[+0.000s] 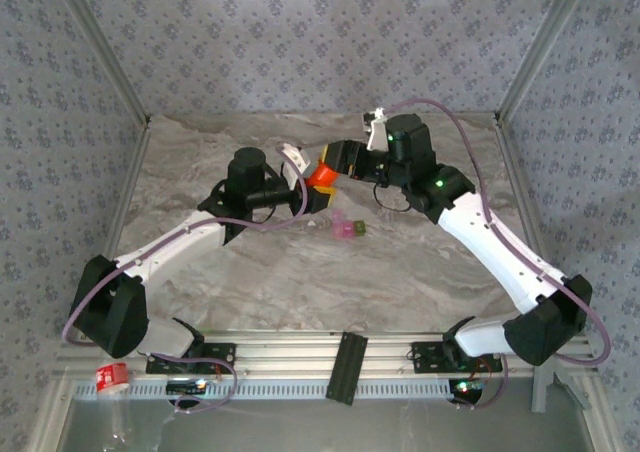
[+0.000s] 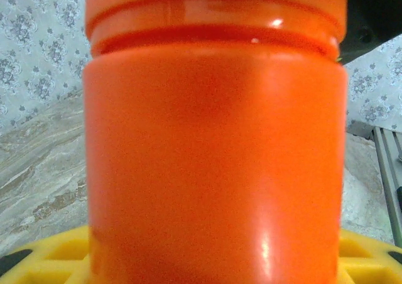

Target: Sort the pills into containers

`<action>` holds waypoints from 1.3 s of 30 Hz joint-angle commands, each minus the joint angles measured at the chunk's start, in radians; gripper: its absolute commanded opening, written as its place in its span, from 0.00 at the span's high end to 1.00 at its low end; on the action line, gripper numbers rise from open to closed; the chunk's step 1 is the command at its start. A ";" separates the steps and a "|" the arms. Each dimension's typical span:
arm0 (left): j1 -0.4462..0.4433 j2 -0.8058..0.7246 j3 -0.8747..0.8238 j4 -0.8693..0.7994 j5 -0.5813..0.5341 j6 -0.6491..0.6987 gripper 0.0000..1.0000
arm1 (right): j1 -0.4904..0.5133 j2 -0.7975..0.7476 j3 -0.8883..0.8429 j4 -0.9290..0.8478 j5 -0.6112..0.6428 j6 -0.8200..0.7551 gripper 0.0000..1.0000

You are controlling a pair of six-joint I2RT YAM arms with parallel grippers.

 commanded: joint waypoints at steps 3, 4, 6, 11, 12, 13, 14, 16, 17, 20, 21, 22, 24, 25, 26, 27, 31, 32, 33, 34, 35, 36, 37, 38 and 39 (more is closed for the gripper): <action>0.001 -0.010 0.040 0.035 0.010 -0.007 1.00 | -0.035 0.003 -0.014 0.052 -0.172 -0.157 0.55; 0.001 -0.012 0.038 0.036 0.011 -0.007 1.00 | -0.057 0.003 -0.035 0.098 -0.241 -0.209 0.54; 0.001 -0.015 0.039 0.036 0.014 -0.009 1.00 | -0.096 0.004 -0.074 0.175 -0.381 -0.287 0.54; 0.001 -0.022 0.037 0.035 0.018 -0.016 1.00 | -0.174 0.039 -0.116 0.262 -0.605 -0.347 0.51; 0.001 -0.022 0.036 0.033 0.017 -0.016 1.00 | -0.181 0.045 -0.118 0.273 -0.609 -0.334 0.49; 0.001 -0.024 0.034 0.034 0.019 -0.017 1.00 | -0.186 0.048 -0.120 0.283 -0.607 -0.321 0.47; 0.002 -0.025 0.034 0.035 0.016 -0.018 1.00 | -0.190 0.048 -0.121 0.290 -0.597 -0.301 0.40; 0.002 -0.026 0.033 0.036 0.015 -0.019 1.00 | -0.201 0.038 -0.121 0.286 -0.567 -0.272 0.23; 0.002 -0.028 0.033 0.035 0.013 -0.019 1.00 | -0.206 0.026 -0.123 0.285 -0.551 -0.259 0.16; 0.001 -0.029 0.034 0.033 0.011 -0.018 1.00 | -0.217 -0.026 -0.122 0.247 -0.472 -0.216 0.10; 0.002 -0.029 0.034 0.030 0.011 -0.014 1.00 | -0.219 -0.043 -0.117 0.226 -0.440 -0.195 0.09; 0.000 -0.030 0.036 0.027 0.011 -0.011 1.00 | -0.222 -0.054 -0.108 0.203 -0.407 -0.168 0.09; 0.002 -0.029 0.035 0.025 0.009 -0.008 1.00 | -0.217 -0.062 -0.089 0.160 -0.336 -0.106 0.09; 0.002 -0.029 0.036 0.025 0.008 -0.006 1.00 | -0.211 -0.065 -0.082 0.137 -0.268 -0.052 0.09; 0.001 -0.027 0.037 0.025 0.008 -0.006 1.00 | -0.202 -0.065 -0.067 0.081 -0.181 -0.001 0.09; 0.002 -0.026 0.037 0.026 0.009 -0.007 1.00 | -0.189 -0.063 -0.050 0.028 -0.111 0.021 0.09; 0.002 -0.023 0.039 0.028 0.009 -0.011 1.00 | -0.116 -0.060 -0.026 -0.015 0.020 0.049 0.09; 0.001 -0.023 0.040 0.028 0.008 -0.011 1.00 | -0.097 -0.058 -0.019 -0.017 0.040 0.050 0.09; 0.002 -0.023 0.039 0.026 0.009 -0.012 1.00 | -0.077 -0.053 -0.009 -0.017 0.053 0.043 0.09; 0.002 -0.022 0.041 0.025 0.008 -0.011 1.00 | -0.062 -0.046 0.001 -0.025 0.064 0.037 0.09; 0.001 -0.021 0.041 0.025 0.008 -0.012 1.00 | -0.045 -0.038 0.014 -0.028 0.073 0.028 0.09; 0.001 -0.021 0.041 0.025 0.008 -0.011 1.00 | -0.028 -0.032 0.022 -0.031 0.083 0.019 0.10; 0.001 -0.022 0.043 0.025 0.008 -0.012 1.00 | -0.018 -0.024 0.033 -0.038 0.092 0.014 0.10; 0.001 -0.020 0.042 0.026 0.009 -0.012 1.00 | -0.009 -0.018 0.040 -0.039 0.092 0.009 0.10; 0.002 -0.019 0.042 0.027 0.009 -0.012 1.00 | 0.001 -0.012 0.047 -0.043 0.092 0.003 0.11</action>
